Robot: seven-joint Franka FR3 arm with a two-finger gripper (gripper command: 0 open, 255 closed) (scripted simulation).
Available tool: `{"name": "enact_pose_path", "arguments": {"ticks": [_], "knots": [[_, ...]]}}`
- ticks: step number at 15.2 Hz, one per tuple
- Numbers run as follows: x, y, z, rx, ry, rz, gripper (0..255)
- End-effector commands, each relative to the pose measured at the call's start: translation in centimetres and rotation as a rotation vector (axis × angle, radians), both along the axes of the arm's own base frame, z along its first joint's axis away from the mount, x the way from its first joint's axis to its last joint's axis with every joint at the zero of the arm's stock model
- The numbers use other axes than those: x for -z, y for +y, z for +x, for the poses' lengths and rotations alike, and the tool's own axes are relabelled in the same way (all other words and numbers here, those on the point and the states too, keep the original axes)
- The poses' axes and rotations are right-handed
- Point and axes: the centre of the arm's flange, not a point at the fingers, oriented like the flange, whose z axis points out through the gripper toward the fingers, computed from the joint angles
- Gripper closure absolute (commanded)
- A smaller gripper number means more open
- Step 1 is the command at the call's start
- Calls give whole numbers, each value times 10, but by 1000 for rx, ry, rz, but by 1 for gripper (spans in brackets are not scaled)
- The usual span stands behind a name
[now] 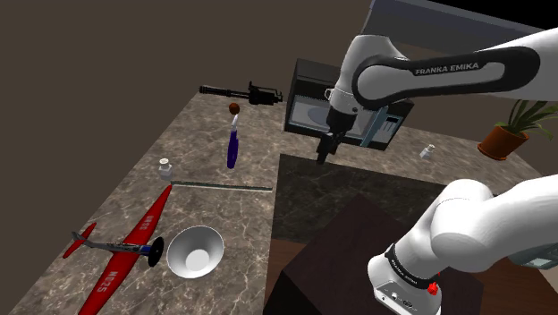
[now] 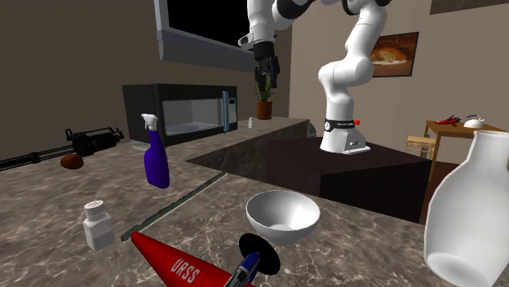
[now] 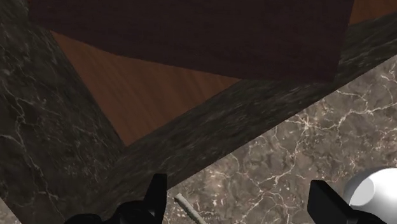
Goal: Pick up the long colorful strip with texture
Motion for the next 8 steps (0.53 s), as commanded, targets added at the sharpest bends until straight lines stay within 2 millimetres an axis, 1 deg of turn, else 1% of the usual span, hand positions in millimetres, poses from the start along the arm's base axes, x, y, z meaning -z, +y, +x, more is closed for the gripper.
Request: {"name": "enact_pose_path", "arguments": {"ticks": [1,8], "knots": [[18,2,16,-44,-30,1,0],[83,19,68,-193,-118,5,0]]}}
